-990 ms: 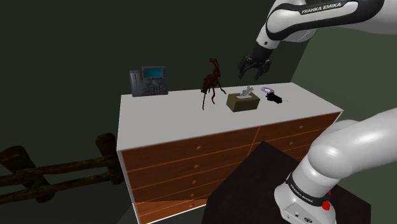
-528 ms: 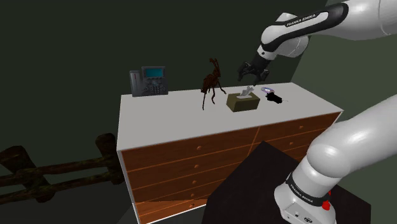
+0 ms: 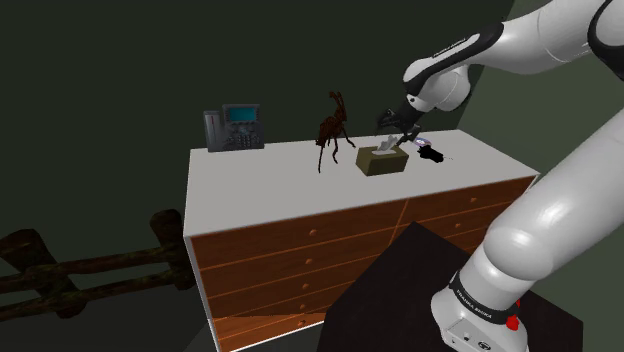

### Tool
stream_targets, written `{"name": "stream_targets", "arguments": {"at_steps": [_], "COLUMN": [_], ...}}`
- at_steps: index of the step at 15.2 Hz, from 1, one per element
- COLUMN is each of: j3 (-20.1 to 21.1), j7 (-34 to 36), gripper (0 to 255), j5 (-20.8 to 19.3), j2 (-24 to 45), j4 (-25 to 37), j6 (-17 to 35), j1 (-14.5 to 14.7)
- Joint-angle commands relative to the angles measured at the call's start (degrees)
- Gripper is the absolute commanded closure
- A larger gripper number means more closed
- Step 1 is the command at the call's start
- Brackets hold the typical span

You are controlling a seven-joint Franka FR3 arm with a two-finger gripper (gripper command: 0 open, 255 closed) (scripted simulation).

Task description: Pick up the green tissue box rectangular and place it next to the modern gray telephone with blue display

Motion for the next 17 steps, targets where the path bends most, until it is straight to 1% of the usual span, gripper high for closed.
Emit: {"name": "stream_targets", "arguments": {"at_steps": [1,5,6,14,15,17], "j3": [-0.47,-0.77,-0.83,-0.77,-0.77,-0.77], "j7": [-1.20,-3.87,-5.04,-5.03,-5.03,-5.03], "gripper": [0,0,0,0,255,255], "j5": [2.05,5.87,7.54,7.53,7.53,7.53], "j2": [1.58,4.80,6.12,6.11,6.11,6.11], "j4": [0.05,0.28,0.46,0.45,0.45,0.45], "j6": [1.38,3.71,4.54,4.53,4.53,4.53], "j1": [0.53,1.75,2.21,2.14,2.14,2.14]}}
